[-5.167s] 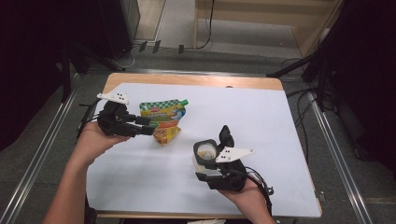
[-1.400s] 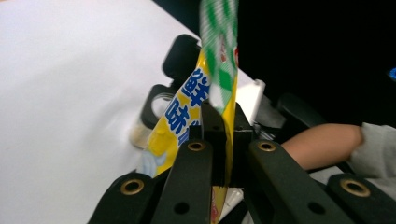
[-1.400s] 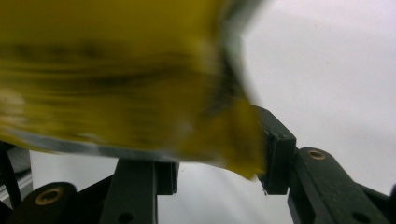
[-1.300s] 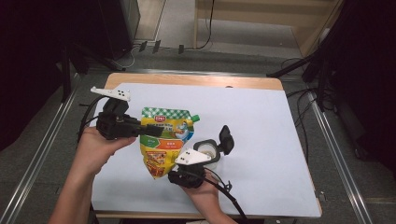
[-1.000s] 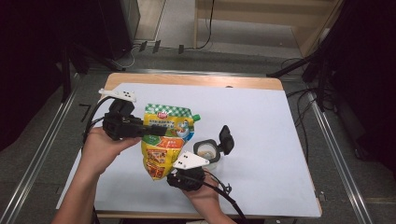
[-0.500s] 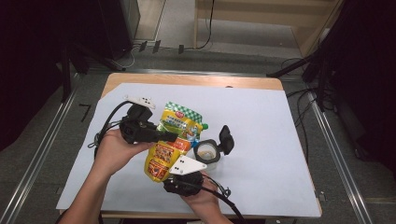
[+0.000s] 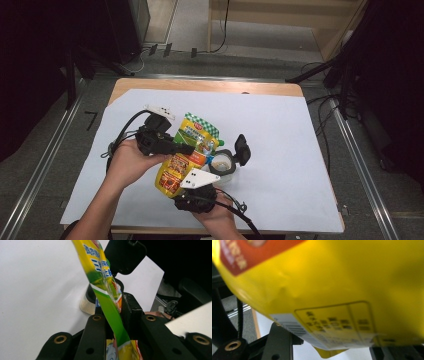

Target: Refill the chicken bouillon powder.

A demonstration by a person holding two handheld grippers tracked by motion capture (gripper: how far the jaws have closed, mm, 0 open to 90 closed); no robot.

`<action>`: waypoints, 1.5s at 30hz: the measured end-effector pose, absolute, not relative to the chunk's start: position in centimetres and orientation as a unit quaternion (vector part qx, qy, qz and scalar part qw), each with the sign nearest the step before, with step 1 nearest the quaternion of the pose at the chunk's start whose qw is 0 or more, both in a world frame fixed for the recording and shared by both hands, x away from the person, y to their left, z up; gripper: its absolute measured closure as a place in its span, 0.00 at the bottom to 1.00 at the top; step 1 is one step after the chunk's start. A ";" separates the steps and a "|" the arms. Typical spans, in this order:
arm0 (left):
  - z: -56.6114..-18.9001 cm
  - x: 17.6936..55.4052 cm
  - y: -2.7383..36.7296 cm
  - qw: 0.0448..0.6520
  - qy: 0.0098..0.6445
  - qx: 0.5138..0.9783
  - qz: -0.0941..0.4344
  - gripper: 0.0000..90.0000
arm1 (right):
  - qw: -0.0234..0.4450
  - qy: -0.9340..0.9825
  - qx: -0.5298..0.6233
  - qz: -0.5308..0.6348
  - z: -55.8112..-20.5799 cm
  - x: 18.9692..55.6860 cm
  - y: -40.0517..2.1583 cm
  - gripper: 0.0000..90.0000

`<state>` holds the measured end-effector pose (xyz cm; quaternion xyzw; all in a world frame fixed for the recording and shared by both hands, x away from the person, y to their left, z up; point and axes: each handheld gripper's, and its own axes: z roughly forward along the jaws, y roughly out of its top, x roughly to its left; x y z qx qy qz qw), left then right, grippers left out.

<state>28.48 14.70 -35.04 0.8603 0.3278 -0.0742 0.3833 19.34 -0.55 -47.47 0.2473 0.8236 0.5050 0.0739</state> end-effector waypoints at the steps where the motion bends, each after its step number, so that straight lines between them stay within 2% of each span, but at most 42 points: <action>1: -35.1 28.5 14.6 0.382 0.328 0.861 -0.076 0.90 | 0.073 0.824 0.246 0.505 -47.4 19.3 -0.5 0.61; 15: -35.7 28.6 13.6 0.368 0.325 0.867 -0.084 0.89 | 0.066 0.822 0.234 0.514 -46.8 18.3 -0.3 0.60; 28: -36.0 28.7 12.9 0.352 0.339 0.868 -0.096 0.87 | 0.031 0.819 0.237 0.522 -46.2 18.1 -0.2 0.58; 45: -36.6 29.4 12.3 0.336 0.348 0.867 -0.116 0.87 | 0.036 0.826 0.220 0.518 -45.9 18.1 -0.1 0.57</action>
